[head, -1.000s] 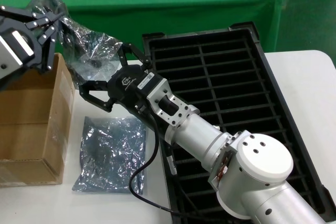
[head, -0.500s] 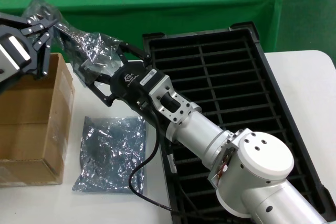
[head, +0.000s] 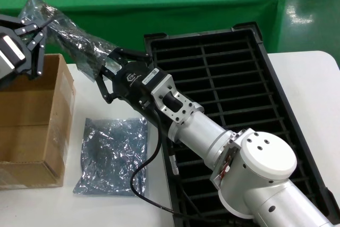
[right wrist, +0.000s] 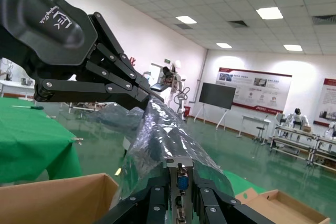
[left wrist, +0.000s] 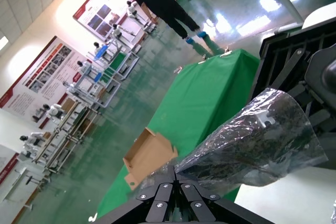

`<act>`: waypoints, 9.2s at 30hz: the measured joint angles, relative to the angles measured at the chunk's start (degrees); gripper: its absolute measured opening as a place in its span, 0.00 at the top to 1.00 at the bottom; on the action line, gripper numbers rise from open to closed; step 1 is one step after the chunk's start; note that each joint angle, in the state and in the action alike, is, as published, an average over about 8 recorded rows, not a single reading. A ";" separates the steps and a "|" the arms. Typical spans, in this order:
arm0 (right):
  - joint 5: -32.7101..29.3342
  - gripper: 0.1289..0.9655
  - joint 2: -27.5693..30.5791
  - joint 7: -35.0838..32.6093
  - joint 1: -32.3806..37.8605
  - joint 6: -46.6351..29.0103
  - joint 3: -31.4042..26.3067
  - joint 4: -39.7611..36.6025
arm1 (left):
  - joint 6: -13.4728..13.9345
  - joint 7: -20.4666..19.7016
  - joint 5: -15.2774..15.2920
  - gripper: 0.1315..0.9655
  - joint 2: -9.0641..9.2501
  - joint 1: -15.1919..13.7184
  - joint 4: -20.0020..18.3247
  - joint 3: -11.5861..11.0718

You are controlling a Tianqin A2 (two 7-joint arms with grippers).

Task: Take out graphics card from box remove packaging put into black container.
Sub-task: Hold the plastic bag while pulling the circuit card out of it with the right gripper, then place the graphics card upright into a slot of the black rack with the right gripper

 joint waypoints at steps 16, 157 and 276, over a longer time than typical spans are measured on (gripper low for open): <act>-3.61 0.91 0.29 4.34 1.65 1.83 -1.15 1.07 | -3.60 4.56 0.12 0.99 -1.37 -2.00 7.26 0.37; -83.62 0.91 14.99 76.21 19.22 -67.14 13.22 40.67 | 1.06 -6.83 -71.39 0.58 -2.63 -4.50 60.54 15.90; -47.65 0.91 25.31 79.71 48.65 -70.97 -36.18 20.24 | 38.85 38.35 -102.44 0.00 -7.61 -22.60 92.89 3.05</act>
